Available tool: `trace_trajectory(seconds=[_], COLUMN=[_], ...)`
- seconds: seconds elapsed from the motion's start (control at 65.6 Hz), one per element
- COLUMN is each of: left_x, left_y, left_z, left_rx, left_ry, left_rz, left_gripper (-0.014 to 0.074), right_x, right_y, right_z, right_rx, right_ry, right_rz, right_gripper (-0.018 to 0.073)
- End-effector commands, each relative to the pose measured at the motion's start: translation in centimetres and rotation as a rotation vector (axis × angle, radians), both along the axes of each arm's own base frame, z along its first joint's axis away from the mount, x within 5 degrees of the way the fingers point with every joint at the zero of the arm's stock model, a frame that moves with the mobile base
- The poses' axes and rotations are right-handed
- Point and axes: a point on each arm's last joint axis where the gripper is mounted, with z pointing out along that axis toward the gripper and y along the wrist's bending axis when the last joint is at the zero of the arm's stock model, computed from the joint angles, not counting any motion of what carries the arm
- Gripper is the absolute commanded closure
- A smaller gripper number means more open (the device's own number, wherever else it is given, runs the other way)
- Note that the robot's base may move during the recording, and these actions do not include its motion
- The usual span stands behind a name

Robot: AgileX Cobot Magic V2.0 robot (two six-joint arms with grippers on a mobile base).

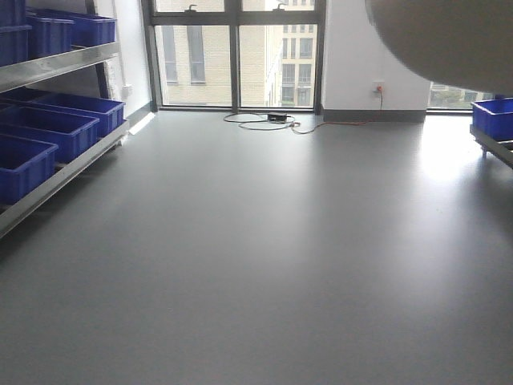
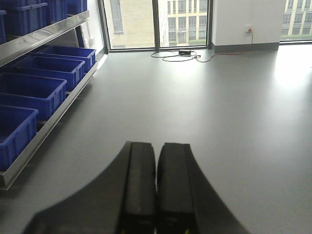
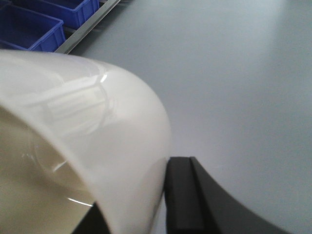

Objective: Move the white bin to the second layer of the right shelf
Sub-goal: 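Continue driving toward the windows with the bin in the right gripper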

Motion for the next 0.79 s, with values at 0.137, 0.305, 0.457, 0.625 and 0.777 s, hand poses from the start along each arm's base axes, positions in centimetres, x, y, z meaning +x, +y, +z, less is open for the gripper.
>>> trace_trajectory(seconds=[0.137,0.305,0.457,0.625,0.777], left_x=[0.07,0.07,0.07,0.07,0.07], left_y=[-0.04,-0.04,-0.04,-0.04,-0.04], left_z=[-0.38,-0.38,-0.38,-0.38,-0.38], left_rx=[-0.009,-0.009,-0.009,-0.009,-0.009], left_ry=[-0.063,-0.063,-0.063,-0.063,-0.063], left_rz=[-0.006,-0.006,-0.006,-0.006,-0.006], left_gripper=[0.0512,0.0512,0.0512,0.0512,0.0512], right_x=[0.16,0.16,0.16,0.16,0.16], right_y=[-0.07,-0.07,-0.07,-0.07,-0.07], right_z=[1.83,1.83,1.83,1.83,1.83], right_rx=[0.040,0.040,0.040,0.040,0.040], right_ry=[-0.121,-0.121,-0.121,-0.121,-0.121], right_rz=[-0.011,-0.011,-0.011,-0.011,-0.011], right_gripper=[0.0507,0.0507,0.0507,0.0507,0.0507])
